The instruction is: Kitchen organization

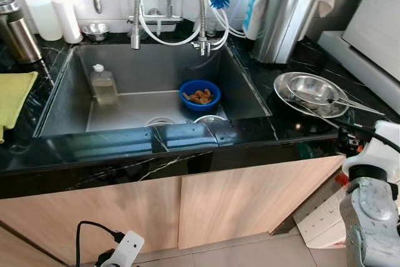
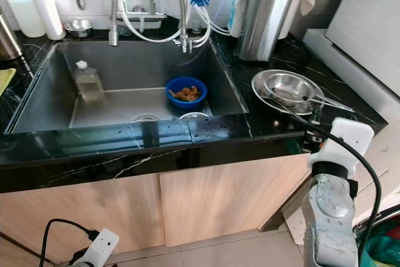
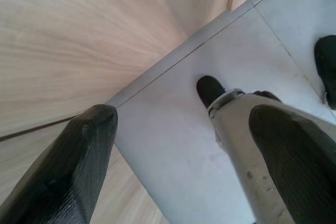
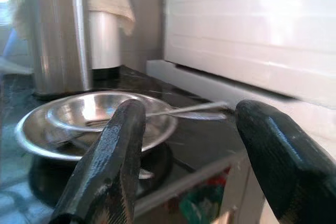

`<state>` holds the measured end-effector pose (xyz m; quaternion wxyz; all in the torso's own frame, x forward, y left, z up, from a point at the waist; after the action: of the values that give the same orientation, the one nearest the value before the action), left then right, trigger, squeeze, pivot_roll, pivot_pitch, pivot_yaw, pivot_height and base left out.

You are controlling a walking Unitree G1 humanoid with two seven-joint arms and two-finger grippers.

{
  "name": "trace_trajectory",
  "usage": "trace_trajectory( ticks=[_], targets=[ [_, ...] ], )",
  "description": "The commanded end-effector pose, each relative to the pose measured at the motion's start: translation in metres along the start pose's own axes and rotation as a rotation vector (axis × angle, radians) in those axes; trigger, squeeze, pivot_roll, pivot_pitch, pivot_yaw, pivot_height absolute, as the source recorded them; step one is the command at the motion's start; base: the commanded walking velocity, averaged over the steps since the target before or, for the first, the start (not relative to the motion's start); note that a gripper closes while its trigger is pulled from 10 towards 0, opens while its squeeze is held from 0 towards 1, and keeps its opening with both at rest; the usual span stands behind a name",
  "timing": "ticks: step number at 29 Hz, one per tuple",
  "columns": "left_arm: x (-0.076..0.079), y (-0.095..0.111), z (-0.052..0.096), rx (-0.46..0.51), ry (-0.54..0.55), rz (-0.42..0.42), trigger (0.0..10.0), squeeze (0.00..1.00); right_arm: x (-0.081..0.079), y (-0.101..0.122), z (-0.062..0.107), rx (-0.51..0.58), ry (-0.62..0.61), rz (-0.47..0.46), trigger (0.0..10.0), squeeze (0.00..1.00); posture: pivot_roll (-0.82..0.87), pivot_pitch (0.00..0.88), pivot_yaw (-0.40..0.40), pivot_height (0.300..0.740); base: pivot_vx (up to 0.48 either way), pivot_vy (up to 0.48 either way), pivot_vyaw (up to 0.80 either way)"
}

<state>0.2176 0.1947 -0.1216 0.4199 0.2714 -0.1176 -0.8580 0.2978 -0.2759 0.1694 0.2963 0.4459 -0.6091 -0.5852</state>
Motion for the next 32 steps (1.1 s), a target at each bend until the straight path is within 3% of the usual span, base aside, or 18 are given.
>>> trace_trajectory(
  ticks=[1, 8, 10, 13, 16, 25, 28, 32],
  targets=[
    [0.002, -0.003, 0.000, -0.007, -0.013, -0.023, 10.0, 0.00, 0.016, 0.002, -0.001, -0.006, -0.076, -0.075, 10.0, 0.00, 0.10, 0.057, -0.088, 0.740, 0.000, 0.000, 0.00],
    [0.003, -0.002, 0.000, -0.005, -0.016, -0.033, 10.0, 0.00, 0.012, -0.004, -0.004, -0.048, -0.008, -0.109, 10.0, 0.00, 0.10, 0.051, -0.088, 0.740, 0.000, 0.000, 0.00],
    [0.003, -0.002, 0.000, -0.004, -0.014, -0.032, 10.0, 0.00, 0.003, -0.010, -0.005, -0.085, 0.071, -0.173, 10.0, 0.00, 0.11, 0.046, -0.088, 0.740, 0.000, 0.000, 0.00],
    [0.003, -0.002, 0.000, -0.003, -0.013, -0.031, 10.0, 0.00, -0.011, -0.015, -0.003, -0.131, 0.182, -0.152, 10.0, 0.00, 0.10, 0.042, -0.088, 0.740, 0.000, 0.000, 0.00],
    [0.003, -0.001, 0.000, -0.002, -0.014, -0.031, 10.0, 0.00, -0.015, -0.017, -0.001, -0.147, 0.223, -0.145, 10.0, 0.00, 0.11, 0.040, -0.088, 0.740, 0.000, 0.000, 0.00],
    [0.002, -0.001, 0.000, 0.000, -0.013, -0.032, 10.0, 0.00, 0.010, -0.012, -0.004, -0.124, 0.135, -0.150, 10.0, 0.00, 0.11, 0.054, -0.085, 0.740, 0.000, 0.000, 0.00],
    [0.002, -0.001, 0.000, 0.000, -0.013, -0.032, 10.0, 0.00, 0.010, -0.012, -0.004, -0.124, 0.135, -0.150, 10.0, 0.00, 0.11, 0.054, -0.085, 0.740, 0.000, 0.000, 0.00],
    [0.001, -0.001, 0.000, -0.001, -0.011, -0.034, 10.0, 0.00, 0.026, -0.012, -0.007, -0.119, 0.063, -0.159, 10.0, 0.00, 0.11, 0.061, -0.083, 0.740, 0.000, 0.000, 0.00]
  ],
)
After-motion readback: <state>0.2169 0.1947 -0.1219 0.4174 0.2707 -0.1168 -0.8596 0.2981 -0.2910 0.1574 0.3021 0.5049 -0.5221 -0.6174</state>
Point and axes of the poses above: a point about 5 cm out from each wrist's last joint towards the gripper, its own z axis pointing back from the gripper into the wrist, its own y axis along the axis of the wrist's last joint, x = y × z, the point moved 5 cm from there along -z, pointing out of the wrist towards the gripper, and after that the axes turned 9 degrees about -z, right-handed, at the moved point
